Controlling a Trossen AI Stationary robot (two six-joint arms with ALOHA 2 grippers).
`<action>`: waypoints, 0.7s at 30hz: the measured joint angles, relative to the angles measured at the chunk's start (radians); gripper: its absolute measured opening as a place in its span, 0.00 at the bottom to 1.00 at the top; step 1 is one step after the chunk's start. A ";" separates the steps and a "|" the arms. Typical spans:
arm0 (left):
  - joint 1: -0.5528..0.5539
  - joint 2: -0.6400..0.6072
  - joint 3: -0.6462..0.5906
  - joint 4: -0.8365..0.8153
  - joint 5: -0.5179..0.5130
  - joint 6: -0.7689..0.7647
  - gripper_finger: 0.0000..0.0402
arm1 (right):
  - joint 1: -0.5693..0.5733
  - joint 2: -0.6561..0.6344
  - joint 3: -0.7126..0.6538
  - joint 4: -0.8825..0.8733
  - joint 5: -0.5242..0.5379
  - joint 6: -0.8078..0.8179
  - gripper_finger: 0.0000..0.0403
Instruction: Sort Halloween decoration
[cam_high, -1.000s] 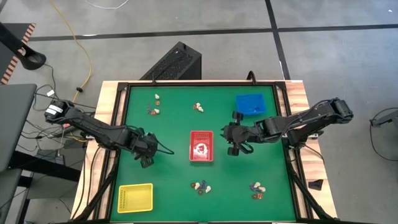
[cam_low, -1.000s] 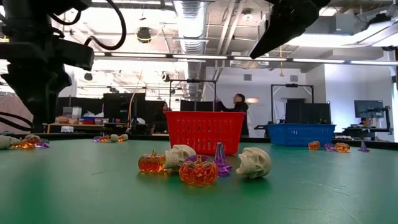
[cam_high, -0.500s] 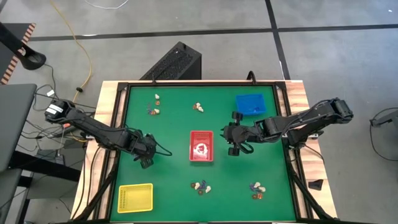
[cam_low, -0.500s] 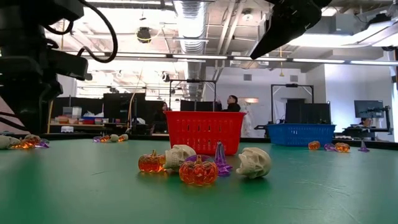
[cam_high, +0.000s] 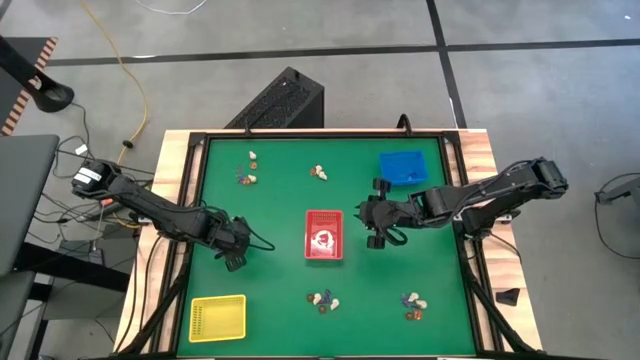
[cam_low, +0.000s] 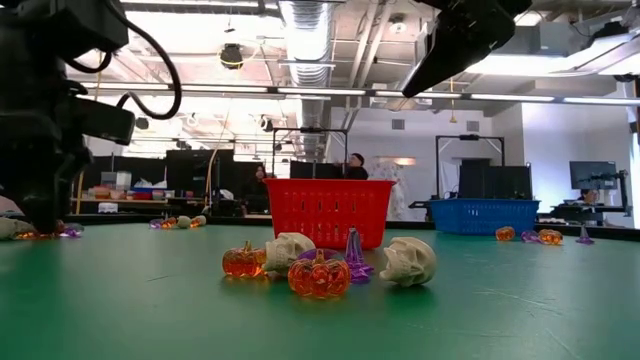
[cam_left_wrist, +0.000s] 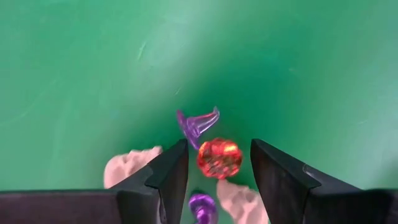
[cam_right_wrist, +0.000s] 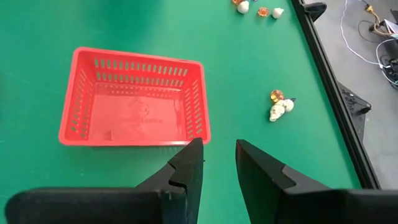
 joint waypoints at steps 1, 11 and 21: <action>0.000 0.000 0.000 0.007 0.000 0.008 0.40 | 0.000 0.000 0.000 0.000 0.000 0.000 0.31; 0.000 0.000 0.000 -0.007 0.023 0.004 0.40 | 0.000 0.000 0.000 -0.010 0.000 0.000 0.31; 0.000 0.000 0.000 -0.031 0.024 -0.007 0.40 | 0.000 0.000 0.000 -0.011 0.000 0.000 0.31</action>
